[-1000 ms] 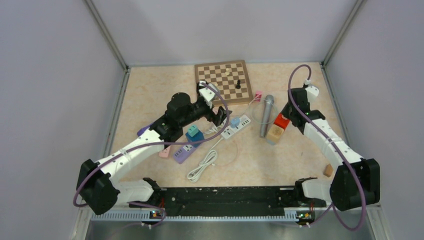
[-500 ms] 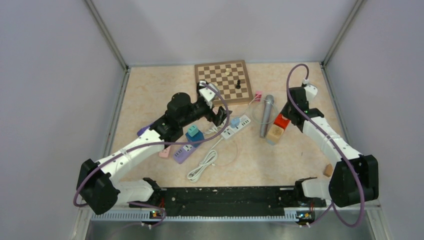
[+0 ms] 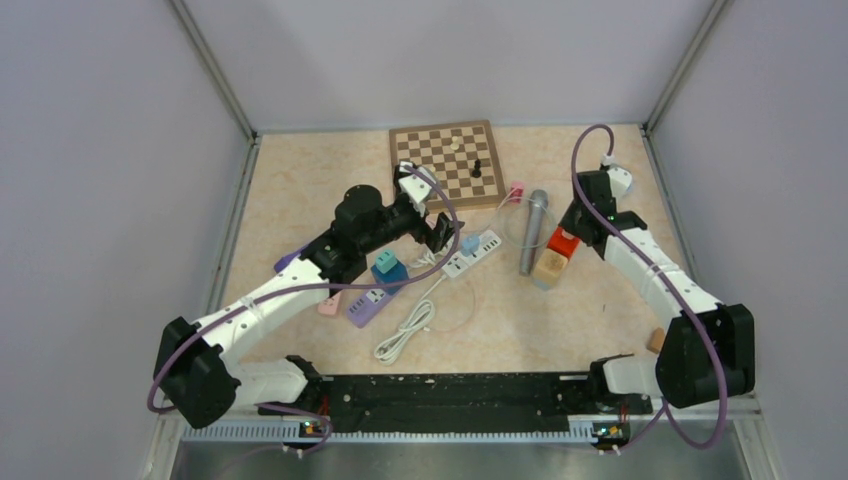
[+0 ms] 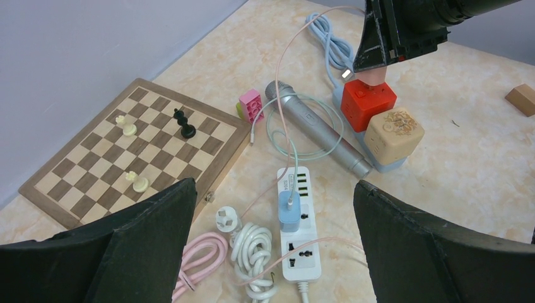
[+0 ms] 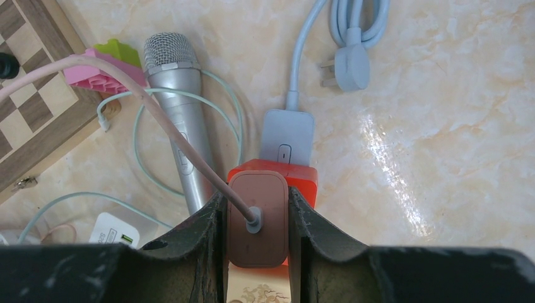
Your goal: Insert the plug
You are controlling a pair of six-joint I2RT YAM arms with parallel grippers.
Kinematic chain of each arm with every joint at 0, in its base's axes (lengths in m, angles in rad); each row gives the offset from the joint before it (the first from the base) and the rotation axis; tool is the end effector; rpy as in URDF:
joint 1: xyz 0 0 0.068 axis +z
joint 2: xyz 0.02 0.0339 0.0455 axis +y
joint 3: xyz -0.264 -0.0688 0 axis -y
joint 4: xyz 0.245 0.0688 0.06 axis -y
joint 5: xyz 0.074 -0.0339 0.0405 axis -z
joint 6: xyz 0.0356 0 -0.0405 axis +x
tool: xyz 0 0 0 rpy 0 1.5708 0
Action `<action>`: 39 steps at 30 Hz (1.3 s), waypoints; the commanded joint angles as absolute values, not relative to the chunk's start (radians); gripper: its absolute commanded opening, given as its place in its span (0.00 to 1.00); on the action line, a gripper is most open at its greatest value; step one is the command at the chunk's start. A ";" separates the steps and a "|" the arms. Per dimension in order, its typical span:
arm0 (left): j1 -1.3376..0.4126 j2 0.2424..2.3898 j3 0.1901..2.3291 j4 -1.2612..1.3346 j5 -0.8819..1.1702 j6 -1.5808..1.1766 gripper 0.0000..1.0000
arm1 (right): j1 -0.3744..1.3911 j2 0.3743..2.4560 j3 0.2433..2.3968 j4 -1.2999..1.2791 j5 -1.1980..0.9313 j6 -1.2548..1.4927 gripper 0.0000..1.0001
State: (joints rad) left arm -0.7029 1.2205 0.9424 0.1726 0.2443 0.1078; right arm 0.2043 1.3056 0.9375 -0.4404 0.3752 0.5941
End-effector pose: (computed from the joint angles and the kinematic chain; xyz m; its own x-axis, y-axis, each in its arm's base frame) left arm 0.2152 -0.1936 0.3405 0.0074 0.1306 -0.9914 0.8147 0.5741 0.0817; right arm 0.2719 0.0430 0.2586 -0.5538 0.4171 -0.7206 0.4454 0.8797 0.1669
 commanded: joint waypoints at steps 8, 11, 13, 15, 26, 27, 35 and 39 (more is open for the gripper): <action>-0.705 1.230 0.978 0.211 0.236 0.118 0.99 | 0.196 1.308 0.971 -0.529 0.413 0.567 0.00; -0.705 1.234 0.982 0.211 0.239 0.118 0.99 | 0.196 1.305 0.974 -0.535 0.421 0.564 0.00; -0.704 1.236 0.983 0.211 0.239 0.118 0.99 | 0.196 1.306 0.984 -0.548 0.412 0.564 0.00; -0.704 1.238 0.983 0.211 0.240 0.118 0.99 | 0.196 1.304 0.987 -0.549 0.398 0.564 0.00; -0.704 1.232 0.976 0.207 0.234 0.121 0.99 | 0.196 1.346 0.977 -0.539 0.332 0.567 0.00; -0.705 1.232 0.976 0.207 0.235 0.121 0.99 | 0.196 1.345 0.977 -0.539 0.339 0.565 0.00; -0.704 1.236 0.976 0.206 0.231 0.126 0.99 | 0.229 1.309 0.908 -0.493 0.421 0.572 0.00; -0.704 1.239 0.978 0.206 0.227 0.130 0.99 | 0.266 1.313 0.905 -0.519 0.465 0.618 0.00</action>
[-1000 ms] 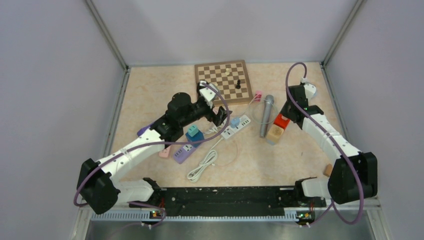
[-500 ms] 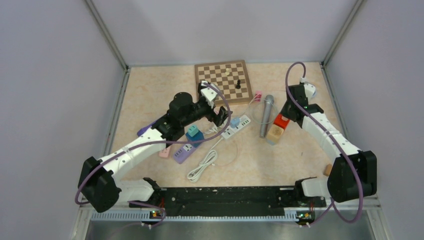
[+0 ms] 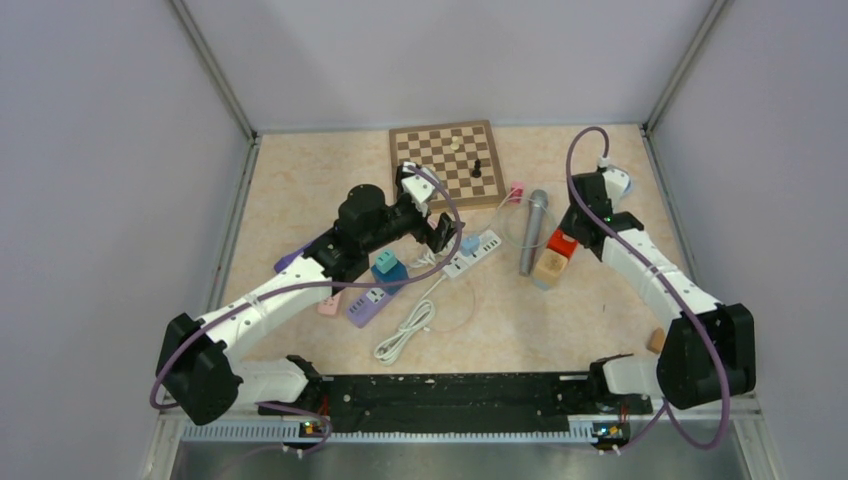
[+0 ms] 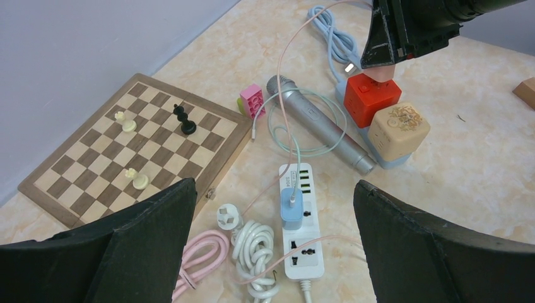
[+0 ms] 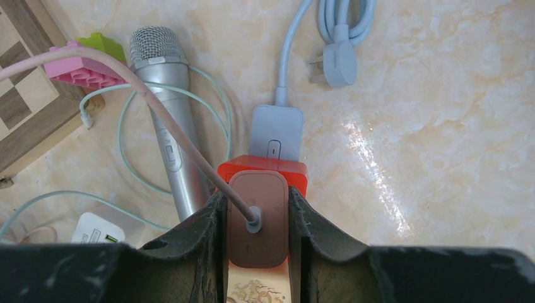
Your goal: Insert the plug
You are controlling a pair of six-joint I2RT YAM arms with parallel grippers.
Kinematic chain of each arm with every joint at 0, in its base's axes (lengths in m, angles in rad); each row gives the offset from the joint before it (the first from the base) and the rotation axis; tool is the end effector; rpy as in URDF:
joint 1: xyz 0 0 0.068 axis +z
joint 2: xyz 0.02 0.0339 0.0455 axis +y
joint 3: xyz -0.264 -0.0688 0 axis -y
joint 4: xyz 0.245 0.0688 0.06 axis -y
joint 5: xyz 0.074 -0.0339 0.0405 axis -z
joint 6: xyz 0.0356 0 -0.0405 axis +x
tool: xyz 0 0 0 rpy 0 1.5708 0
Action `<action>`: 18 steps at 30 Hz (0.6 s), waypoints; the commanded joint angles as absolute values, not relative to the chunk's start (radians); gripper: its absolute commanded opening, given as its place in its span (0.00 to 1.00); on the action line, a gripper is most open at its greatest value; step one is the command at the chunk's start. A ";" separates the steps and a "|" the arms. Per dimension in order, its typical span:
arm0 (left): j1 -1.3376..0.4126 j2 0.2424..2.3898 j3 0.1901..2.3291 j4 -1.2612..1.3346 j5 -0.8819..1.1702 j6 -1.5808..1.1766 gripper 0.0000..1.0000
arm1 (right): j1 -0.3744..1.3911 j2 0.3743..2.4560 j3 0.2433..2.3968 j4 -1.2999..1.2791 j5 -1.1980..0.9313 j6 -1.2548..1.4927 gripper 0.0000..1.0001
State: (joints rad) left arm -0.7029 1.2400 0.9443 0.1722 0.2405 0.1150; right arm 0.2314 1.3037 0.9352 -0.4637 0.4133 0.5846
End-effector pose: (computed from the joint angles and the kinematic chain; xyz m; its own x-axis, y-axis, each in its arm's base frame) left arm 0.2187 -0.1964 0.3358 -0.0006 0.1466 -0.9892 0.8136 0.5752 0.0847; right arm 0.2683 0.0485 0.2570 -0.5709 0.3847 -0.7253 0.4415 0.8887 0.1239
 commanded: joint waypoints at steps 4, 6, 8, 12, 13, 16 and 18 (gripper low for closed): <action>-0.704 1.243 0.980 0.204 0.226 0.130 0.99 | 0.280 1.321 0.913 -0.564 0.496 0.664 0.00; -0.705 1.244 0.980 0.205 0.227 0.130 0.99 | 0.282 1.328 0.917 -0.597 0.505 0.696 0.00; -0.704 1.244 0.980 0.203 0.226 0.130 0.99 | 0.282 1.341 0.923 -0.624 0.507 0.725 0.00; -0.704 1.243 0.977 0.202 0.225 0.130 0.99 | 0.295 1.357 0.927 -0.643 0.496 0.768 0.00; -0.705 1.243 0.976 0.202 0.225 0.130 0.99 | 0.300 1.361 0.928 -0.647 0.496 0.774 0.00; -0.704 1.241 0.973 0.204 0.226 0.130 0.99 | 0.318 1.376 0.925 -0.660 0.517 0.795 0.00; -0.704 1.240 0.972 0.205 0.223 0.130 0.99 | 0.337 1.379 0.911 -0.661 0.545 0.811 0.00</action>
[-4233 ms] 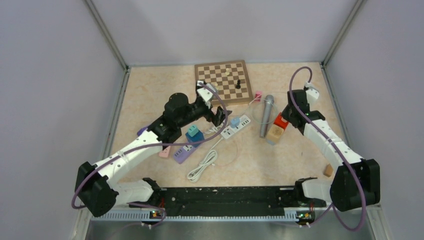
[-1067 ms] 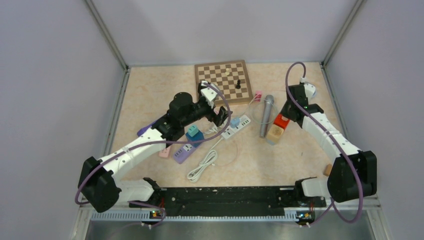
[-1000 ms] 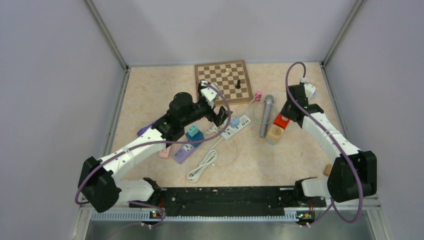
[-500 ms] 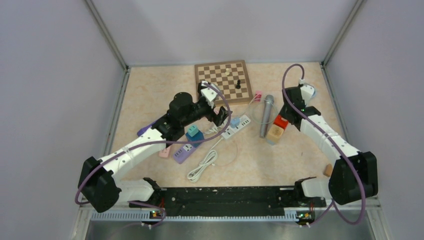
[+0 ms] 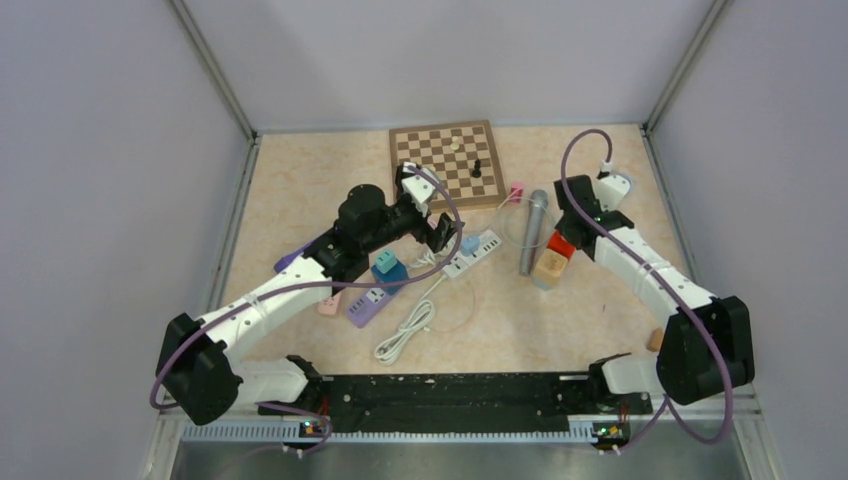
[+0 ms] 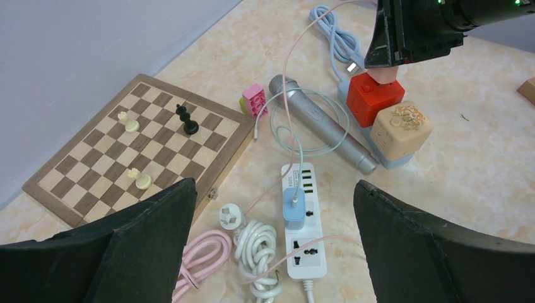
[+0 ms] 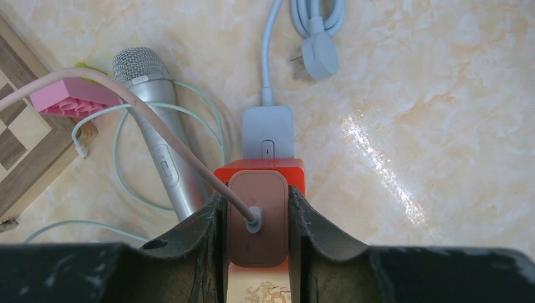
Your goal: Insert the plug
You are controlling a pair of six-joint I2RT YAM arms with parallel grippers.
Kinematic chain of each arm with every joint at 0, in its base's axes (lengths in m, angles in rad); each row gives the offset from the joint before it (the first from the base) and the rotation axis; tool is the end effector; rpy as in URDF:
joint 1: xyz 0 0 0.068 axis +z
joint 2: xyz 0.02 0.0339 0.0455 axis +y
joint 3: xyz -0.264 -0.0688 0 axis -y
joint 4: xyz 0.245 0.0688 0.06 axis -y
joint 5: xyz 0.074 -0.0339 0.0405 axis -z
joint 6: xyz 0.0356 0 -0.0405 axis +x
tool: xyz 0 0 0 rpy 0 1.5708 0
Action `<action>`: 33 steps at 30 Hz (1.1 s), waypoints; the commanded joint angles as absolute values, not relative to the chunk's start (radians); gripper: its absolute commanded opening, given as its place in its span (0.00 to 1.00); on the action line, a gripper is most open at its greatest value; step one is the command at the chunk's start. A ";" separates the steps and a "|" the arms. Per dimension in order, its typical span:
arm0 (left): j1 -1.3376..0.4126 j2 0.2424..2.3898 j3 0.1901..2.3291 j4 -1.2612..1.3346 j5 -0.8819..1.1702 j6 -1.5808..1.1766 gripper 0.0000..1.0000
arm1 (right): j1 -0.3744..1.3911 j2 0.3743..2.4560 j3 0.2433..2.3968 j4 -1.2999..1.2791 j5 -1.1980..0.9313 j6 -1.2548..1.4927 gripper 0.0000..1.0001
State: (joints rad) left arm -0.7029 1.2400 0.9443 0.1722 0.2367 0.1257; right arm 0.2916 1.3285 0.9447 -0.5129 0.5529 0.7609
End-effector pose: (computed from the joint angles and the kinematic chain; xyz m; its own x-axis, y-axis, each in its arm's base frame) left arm 0.2188 -0.1963 0.3358 0.0078 0.1531 -0.9882 0.8114 0.5766 0.0958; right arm 0.2653 0.0601 0.2522 -0.4941 0.4644 -0.7350 0.5662 0.8134 0.1333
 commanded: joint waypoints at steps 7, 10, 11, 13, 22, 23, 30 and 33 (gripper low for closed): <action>-0.705 1.239 0.963 0.205 0.221 0.132 0.99 | 0.394 1.381 0.837 -0.646 0.649 0.852 0.00; -0.704 1.239 0.963 0.200 0.222 0.136 0.99 | 0.414 1.383 0.812 -0.640 0.666 0.851 0.00; -0.704 1.238 0.963 0.201 0.220 0.138 0.99 | 0.422 1.385 0.801 -0.638 0.668 0.849 0.00; -0.704 1.237 0.963 0.198 0.220 0.142 0.99 | 0.446 1.392 0.785 -0.637 0.684 0.852 0.00; -0.705 1.235 0.960 0.195 0.219 0.148 0.99 | 0.484 1.427 0.645 -0.566 0.619 0.942 0.00; -0.705 1.233 0.958 0.196 0.219 0.149 0.99 | 0.484 1.432 0.629 -0.559 0.608 0.954 0.00; -0.704 1.219 0.941 0.193 0.214 0.150 0.99 | 0.486 1.470 0.606 -0.540 0.563 0.948 0.00; -0.704 1.211 0.935 0.194 0.210 0.150 0.99 | 0.486 1.497 0.623 -0.548 0.546 0.934 0.00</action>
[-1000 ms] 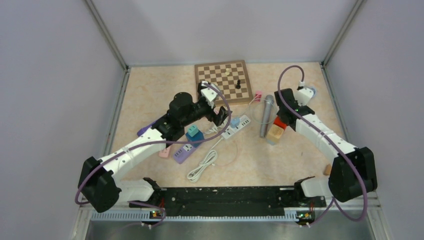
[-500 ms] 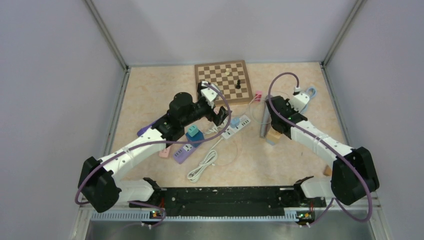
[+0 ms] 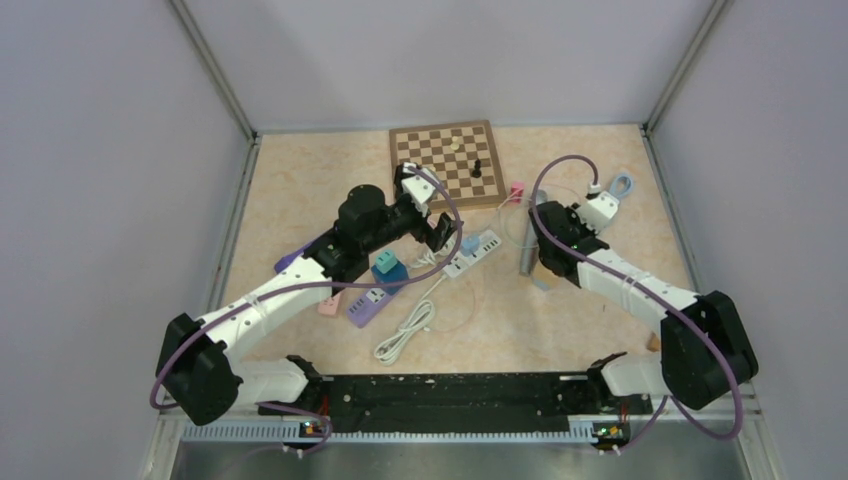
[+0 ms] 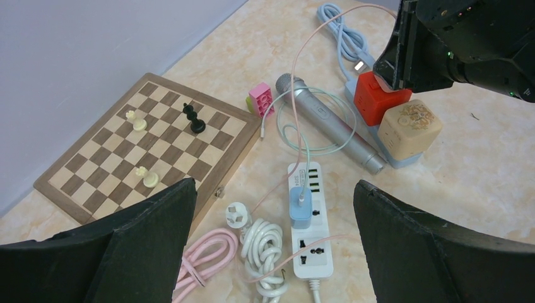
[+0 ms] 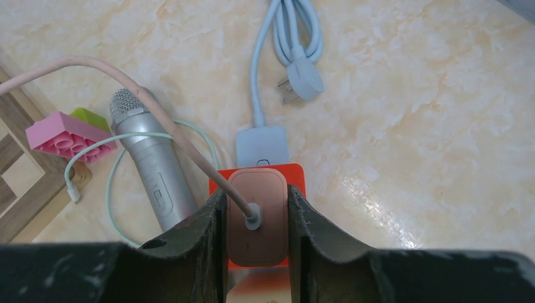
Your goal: Insert the plug
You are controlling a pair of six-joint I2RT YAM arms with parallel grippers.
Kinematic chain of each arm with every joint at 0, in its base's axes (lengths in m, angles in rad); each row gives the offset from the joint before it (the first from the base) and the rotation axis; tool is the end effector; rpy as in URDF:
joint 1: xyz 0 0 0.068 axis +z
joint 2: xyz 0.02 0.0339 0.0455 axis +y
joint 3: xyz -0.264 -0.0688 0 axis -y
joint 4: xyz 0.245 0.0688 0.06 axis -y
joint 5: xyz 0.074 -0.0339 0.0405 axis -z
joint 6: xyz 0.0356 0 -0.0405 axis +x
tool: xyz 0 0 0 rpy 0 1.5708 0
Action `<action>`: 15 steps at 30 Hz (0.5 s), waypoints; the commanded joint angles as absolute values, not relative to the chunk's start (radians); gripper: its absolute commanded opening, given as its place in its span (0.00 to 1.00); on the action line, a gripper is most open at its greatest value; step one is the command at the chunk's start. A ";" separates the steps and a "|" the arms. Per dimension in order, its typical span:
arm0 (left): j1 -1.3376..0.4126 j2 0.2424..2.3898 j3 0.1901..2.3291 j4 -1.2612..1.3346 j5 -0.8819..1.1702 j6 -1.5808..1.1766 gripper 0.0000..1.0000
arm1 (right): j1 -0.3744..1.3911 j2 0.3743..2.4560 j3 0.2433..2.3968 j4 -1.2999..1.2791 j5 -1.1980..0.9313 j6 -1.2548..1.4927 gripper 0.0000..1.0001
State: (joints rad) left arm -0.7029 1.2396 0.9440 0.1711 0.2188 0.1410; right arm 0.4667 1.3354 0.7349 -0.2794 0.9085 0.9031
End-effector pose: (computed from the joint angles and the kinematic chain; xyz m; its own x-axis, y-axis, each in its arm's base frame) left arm 0.2193 -0.1959 0.3357 0.0180 0.1646 -0.9862 0.8008 0.5883 0.1128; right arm 0.2409 0.0899 0.2074 -0.2910 0.3941 -0.8718 0.6470 0.7523 0.1241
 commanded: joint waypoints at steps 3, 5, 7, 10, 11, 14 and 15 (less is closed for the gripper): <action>-0.704 1.204 0.928 0.196 0.205 0.152 0.99 | 0.487 1.496 0.625 -0.551 0.524 0.932 0.00; -0.704 1.197 0.924 0.196 0.203 0.153 0.99 | 0.486 1.484 0.640 -0.563 0.523 0.929 0.00; -0.705 1.191 0.922 0.195 0.201 0.154 0.99 | 0.487 1.462 0.690 -0.597 0.536 0.912 0.00; -0.704 1.181 0.922 0.193 0.198 0.153 0.99 | 0.484 1.423 0.813 -0.655 0.571 0.852 0.15; -0.704 1.178 0.923 0.194 0.195 0.153 0.99 | 0.480 1.415 0.862 -0.670 0.583 0.827 0.22; -0.705 1.170 0.923 0.196 0.183 0.156 0.99 | 0.441 1.410 0.986 -0.701 0.581 0.766 0.53; -0.704 1.167 0.922 0.196 0.178 0.156 0.99 | 0.427 1.414 1.018 -0.711 0.577 0.747 0.65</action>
